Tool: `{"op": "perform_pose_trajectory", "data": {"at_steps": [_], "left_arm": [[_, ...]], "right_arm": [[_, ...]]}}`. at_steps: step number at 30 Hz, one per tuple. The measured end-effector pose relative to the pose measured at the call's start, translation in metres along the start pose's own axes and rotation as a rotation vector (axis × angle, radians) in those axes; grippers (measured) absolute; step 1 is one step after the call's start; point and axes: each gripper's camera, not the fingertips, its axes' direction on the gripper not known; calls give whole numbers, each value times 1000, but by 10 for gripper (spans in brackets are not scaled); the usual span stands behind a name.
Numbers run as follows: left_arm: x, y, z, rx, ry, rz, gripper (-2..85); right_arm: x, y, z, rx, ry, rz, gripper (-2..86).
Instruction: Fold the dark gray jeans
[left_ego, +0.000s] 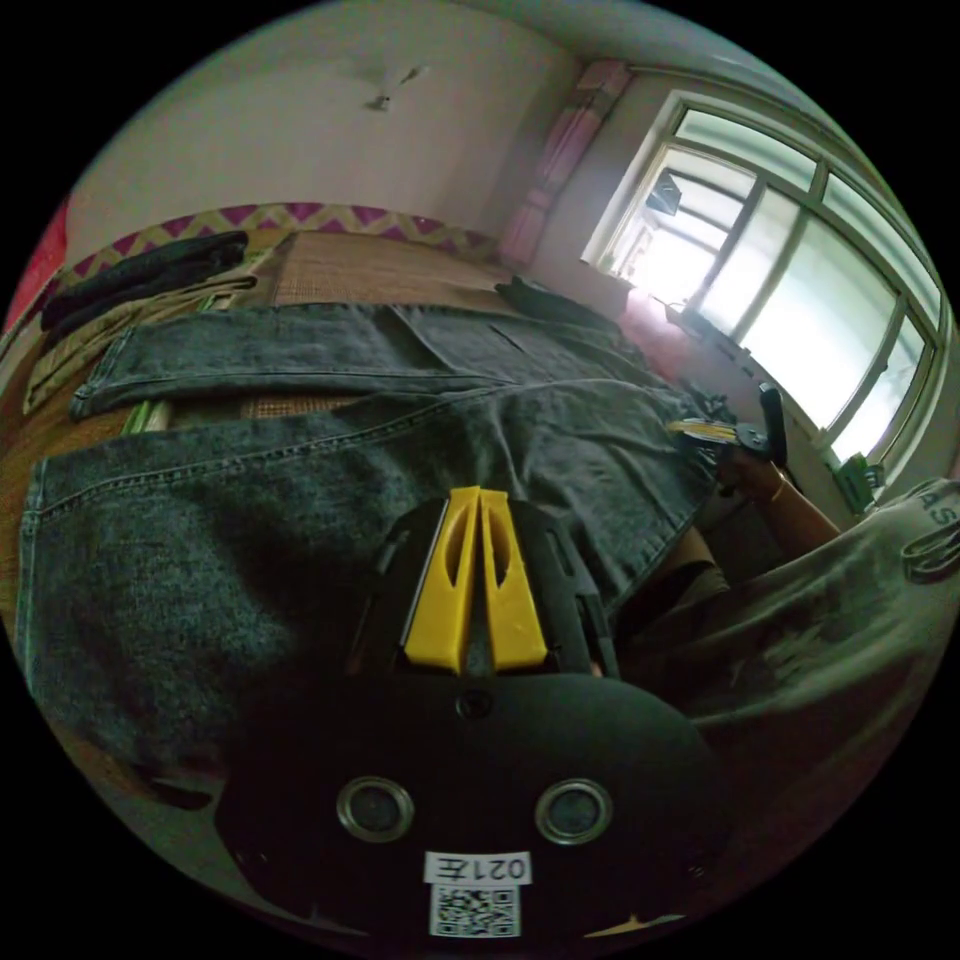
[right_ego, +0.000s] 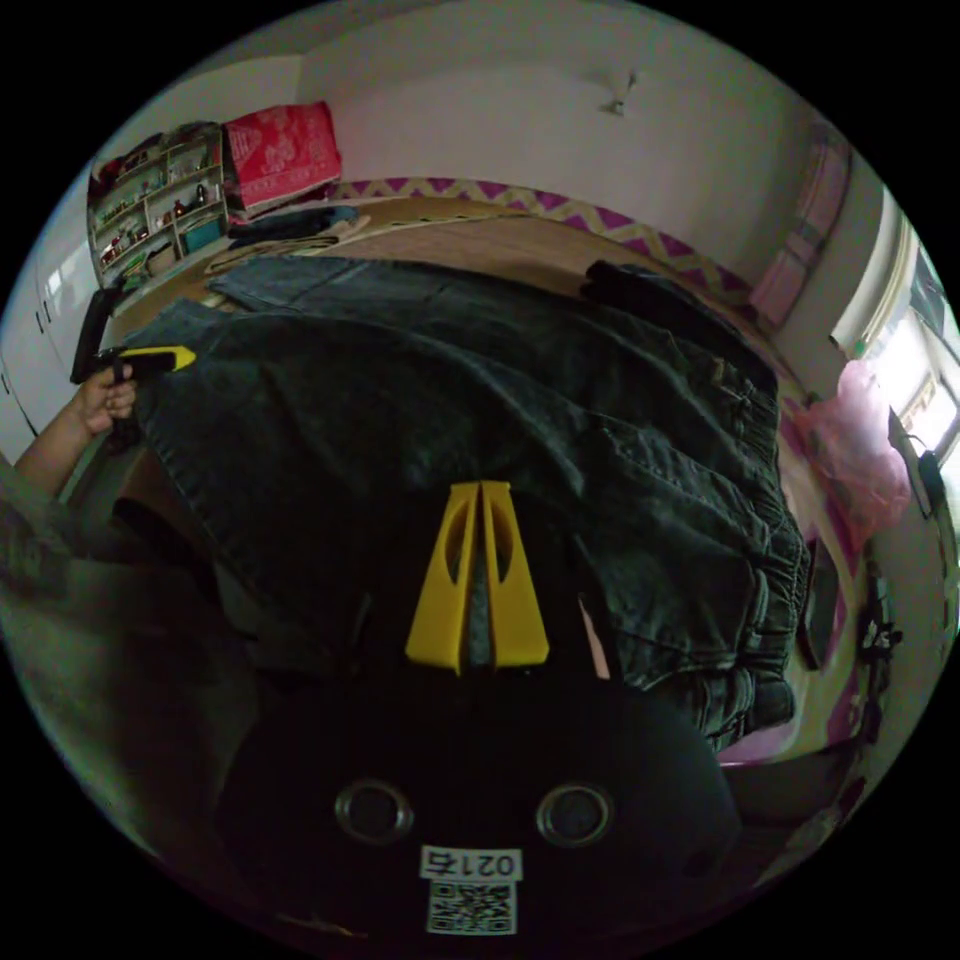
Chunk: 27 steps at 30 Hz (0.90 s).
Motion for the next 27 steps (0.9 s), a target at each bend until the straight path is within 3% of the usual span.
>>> {"op": "perform_pose_trajectory", "data": {"at_steps": [6, 13, 21, 27], "left_arm": [[26, 20, -10, 7, -34, -83, 70], [51, 73, -60, 120, -298, -235, 52], [59, 96, -48, 137, -484, -262, 63], [90, 119, -33, 221, -621, -192, 60]], "right_arm": [[6, 16, -27, 5, -41, 141, -2], [17, 85, -91, 156, -1, 402, 31], [-4, 109, -75, 103, 97, 451, 53], [-34, 136, -75, 266, 223, 433, 52]]}}
